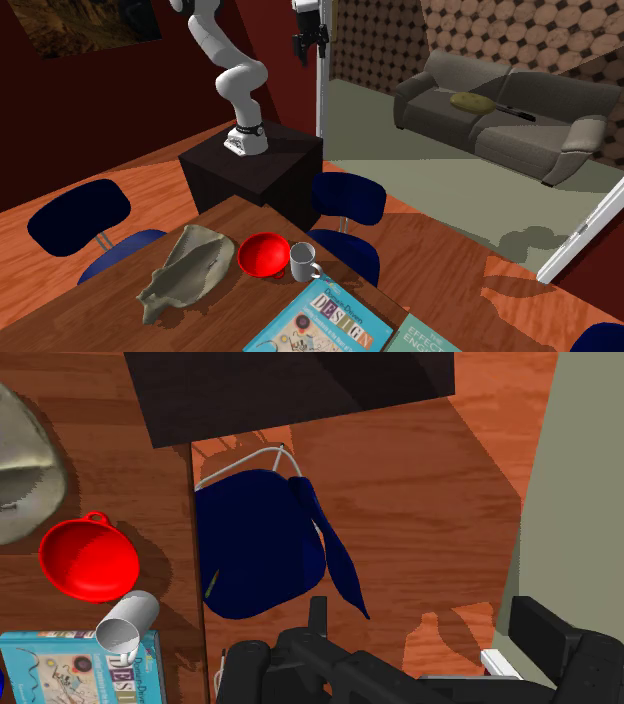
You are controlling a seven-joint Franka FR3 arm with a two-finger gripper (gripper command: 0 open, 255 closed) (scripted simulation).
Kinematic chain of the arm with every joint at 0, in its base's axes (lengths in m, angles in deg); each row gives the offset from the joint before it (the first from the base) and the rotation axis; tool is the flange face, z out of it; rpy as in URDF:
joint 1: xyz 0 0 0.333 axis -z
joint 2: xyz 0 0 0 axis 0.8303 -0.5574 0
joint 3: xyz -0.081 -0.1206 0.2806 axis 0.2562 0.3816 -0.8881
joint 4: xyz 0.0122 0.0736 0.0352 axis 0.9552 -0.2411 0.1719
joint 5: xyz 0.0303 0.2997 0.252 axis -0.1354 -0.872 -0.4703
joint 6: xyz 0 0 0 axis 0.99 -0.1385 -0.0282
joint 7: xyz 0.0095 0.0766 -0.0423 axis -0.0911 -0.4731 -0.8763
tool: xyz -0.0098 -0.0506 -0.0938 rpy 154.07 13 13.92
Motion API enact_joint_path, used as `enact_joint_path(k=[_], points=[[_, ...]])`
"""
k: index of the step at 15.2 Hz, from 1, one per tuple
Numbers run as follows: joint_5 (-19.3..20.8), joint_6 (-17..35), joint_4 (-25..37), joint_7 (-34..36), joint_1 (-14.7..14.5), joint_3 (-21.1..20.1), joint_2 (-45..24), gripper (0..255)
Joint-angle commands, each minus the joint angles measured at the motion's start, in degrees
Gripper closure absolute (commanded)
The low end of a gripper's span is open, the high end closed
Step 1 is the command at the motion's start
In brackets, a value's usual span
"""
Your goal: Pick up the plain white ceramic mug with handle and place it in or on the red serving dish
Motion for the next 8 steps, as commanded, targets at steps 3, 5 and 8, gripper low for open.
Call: enact_joint_path(k=[3, 5, 8], points=[[1.07, 2.79, -1.84, -2.11, 0.53, 1.57, -1.27, 0], [2.10, 5.65, -3.40, -4.20, 1.07, 3.16, -2.86, 0], [3.54, 10.05, -5.22, -7.29, 1.88, 5.59, -5.85, 0]])
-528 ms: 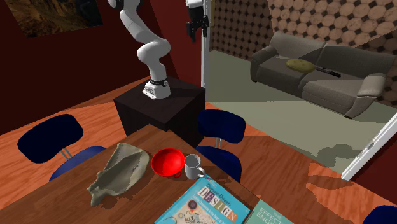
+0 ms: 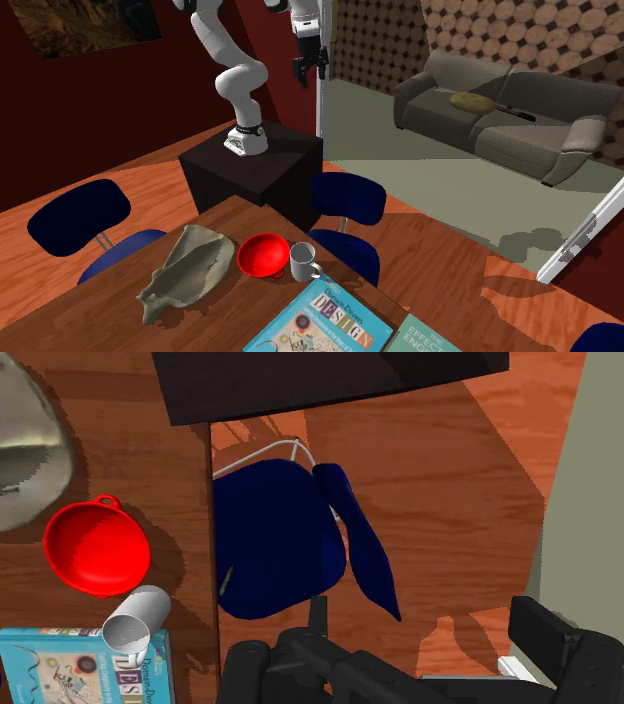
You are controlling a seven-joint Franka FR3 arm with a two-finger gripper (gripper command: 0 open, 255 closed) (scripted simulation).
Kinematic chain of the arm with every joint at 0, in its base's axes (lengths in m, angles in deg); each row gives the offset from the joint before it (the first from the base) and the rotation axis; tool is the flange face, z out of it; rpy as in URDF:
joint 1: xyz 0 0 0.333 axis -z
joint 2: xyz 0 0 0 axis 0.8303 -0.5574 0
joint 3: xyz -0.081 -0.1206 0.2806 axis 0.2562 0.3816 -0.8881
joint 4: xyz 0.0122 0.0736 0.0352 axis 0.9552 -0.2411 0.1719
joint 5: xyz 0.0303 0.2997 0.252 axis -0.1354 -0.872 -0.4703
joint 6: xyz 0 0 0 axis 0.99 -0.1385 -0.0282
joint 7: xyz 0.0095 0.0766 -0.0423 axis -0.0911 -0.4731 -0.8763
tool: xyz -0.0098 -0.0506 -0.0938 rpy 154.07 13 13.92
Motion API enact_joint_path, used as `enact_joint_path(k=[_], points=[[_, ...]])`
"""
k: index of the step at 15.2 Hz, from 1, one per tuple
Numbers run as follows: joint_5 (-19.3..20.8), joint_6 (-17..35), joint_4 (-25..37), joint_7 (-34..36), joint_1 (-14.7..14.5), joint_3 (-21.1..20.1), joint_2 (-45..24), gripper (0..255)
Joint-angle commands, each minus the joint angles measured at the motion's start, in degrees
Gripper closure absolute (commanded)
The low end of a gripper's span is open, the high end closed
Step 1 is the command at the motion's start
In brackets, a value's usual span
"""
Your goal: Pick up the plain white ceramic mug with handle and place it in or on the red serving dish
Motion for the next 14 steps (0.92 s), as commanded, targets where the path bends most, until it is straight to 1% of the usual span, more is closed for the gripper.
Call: enact_joint_path(k=[1, 8, 14], points=[[0.96, 2.89, -1.06, -2.15, 0.57, 1.66, -2.01, 0], [3.13, 13.37, -2.15, -9.41, 1.97, 7.47, -12.14, 0], [2.74, 21.77, -0.05, -16.23, 2.46, 12.38, -23.28, 0]])
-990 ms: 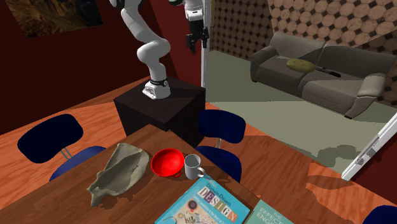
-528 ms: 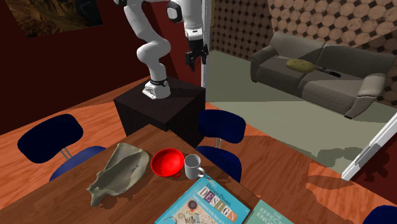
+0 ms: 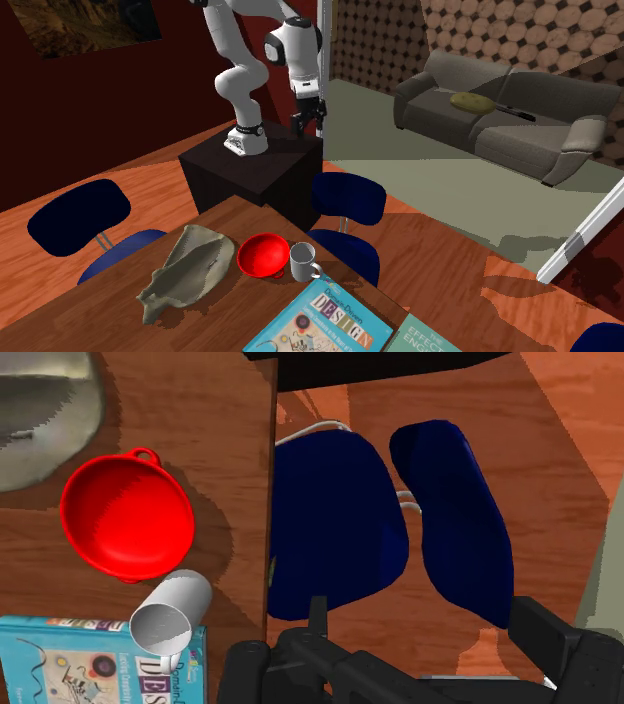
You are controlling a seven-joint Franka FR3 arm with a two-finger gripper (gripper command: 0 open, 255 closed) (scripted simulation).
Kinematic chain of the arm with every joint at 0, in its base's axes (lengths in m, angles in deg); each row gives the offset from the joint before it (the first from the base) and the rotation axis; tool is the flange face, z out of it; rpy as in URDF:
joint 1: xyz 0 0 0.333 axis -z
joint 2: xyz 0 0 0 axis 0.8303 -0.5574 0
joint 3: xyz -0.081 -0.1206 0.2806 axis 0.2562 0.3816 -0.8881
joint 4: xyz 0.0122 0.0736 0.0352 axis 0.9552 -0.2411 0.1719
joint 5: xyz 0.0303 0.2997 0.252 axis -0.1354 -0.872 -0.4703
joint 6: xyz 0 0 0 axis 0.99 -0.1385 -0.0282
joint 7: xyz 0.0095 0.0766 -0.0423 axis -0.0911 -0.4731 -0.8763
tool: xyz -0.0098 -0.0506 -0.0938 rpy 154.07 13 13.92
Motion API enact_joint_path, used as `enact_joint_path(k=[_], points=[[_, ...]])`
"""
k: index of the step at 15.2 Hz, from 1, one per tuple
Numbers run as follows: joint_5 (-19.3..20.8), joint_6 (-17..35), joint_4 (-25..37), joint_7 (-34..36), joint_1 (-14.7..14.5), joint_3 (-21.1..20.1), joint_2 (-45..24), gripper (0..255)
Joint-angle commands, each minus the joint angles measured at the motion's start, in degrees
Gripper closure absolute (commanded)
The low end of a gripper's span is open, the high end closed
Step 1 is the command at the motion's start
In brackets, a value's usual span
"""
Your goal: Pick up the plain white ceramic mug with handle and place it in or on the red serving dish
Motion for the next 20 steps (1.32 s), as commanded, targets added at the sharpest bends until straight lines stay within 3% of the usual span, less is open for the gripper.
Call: enact_joint_path(k=[1, 10, 20], points=[[-0.69, 2.85, 1.14, -2.10, -0.14, 1.31, -4.18, 0], [-8.67, 11.68, 10.13, -15.22, 1.16, 6.06, -24.08, 0], [-18.79, 14.67, 27.20, -27.62, 8.72, 3.80, -46.77, 0]])
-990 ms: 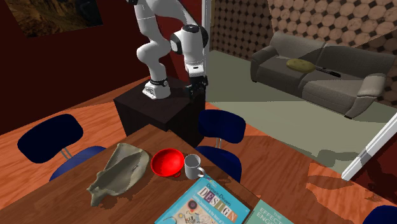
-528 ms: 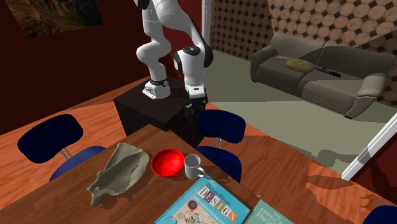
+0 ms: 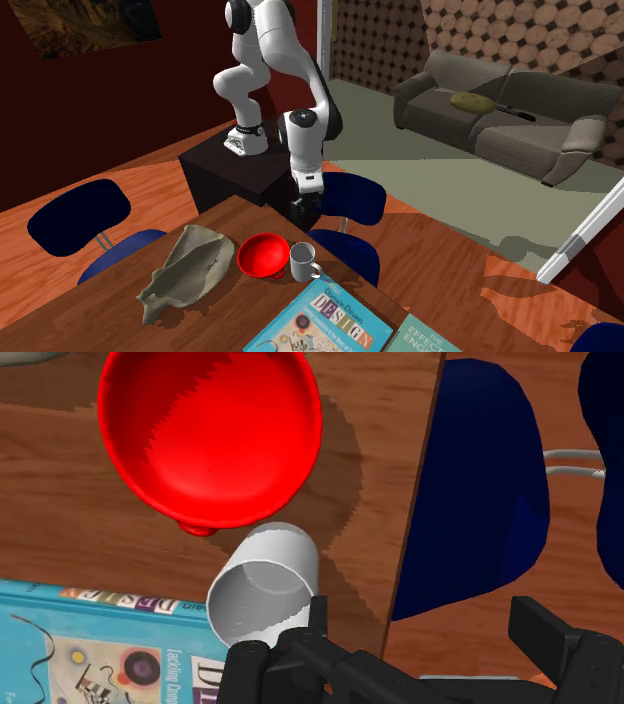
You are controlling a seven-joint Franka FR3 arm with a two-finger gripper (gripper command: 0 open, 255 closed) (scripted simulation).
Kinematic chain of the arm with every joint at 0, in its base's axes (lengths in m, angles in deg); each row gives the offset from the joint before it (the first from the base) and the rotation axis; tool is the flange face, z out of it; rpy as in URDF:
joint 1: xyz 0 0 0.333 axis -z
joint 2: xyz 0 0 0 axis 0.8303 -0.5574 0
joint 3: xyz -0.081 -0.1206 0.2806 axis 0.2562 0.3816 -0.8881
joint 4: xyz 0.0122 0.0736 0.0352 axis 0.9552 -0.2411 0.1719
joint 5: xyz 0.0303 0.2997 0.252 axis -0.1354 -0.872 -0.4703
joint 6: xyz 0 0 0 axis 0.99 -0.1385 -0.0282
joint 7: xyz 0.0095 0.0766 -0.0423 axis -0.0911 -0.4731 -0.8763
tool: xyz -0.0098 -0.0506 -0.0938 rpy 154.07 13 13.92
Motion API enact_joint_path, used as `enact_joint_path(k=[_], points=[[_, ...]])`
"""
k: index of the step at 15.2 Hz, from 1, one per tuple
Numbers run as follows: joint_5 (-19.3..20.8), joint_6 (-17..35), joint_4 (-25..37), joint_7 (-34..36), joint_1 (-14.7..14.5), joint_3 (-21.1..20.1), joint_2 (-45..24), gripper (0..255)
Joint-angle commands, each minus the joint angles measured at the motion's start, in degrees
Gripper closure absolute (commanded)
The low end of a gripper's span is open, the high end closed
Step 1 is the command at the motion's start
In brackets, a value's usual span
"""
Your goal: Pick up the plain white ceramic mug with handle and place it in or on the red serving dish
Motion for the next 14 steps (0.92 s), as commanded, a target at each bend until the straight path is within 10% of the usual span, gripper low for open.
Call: enact_joint_path(k=[1, 14], points=[[-1.54, 0.38, 3.98, -1.97, 1.92, -0.85, -4.74, 0], [-4.68, 2.78, 15.21, -5.27, 6.80, -3.91, -18.73, 0]])
